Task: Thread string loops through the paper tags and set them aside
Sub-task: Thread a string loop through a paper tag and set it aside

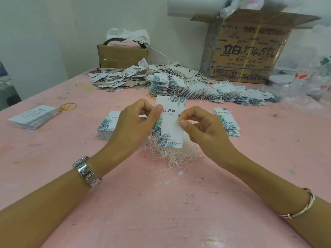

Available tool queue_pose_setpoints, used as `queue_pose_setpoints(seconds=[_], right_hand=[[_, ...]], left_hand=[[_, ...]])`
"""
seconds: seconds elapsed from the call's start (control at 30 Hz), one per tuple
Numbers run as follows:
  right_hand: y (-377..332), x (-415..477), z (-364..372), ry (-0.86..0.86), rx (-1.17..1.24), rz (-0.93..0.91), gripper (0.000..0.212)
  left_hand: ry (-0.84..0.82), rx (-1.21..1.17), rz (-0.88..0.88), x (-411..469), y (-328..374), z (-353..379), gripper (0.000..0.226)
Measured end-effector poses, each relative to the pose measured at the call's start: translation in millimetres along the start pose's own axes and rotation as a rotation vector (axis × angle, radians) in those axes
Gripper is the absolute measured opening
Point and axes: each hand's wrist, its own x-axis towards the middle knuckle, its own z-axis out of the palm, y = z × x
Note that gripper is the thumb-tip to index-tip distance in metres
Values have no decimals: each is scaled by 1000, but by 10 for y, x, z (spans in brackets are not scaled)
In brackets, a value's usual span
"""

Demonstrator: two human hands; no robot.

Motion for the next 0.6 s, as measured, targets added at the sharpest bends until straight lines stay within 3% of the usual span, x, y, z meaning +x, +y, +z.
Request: queue_pose_setpoints(seconds=[0.4,0.6], right_hand=[[-44,-33,17,-35,-57,-2,6],[-74,-38,28,-64,-8,-21,3]], left_hand=[[12,87,38,-90,17,68,31],[-78,-27,-4,-127,51,118,25]])
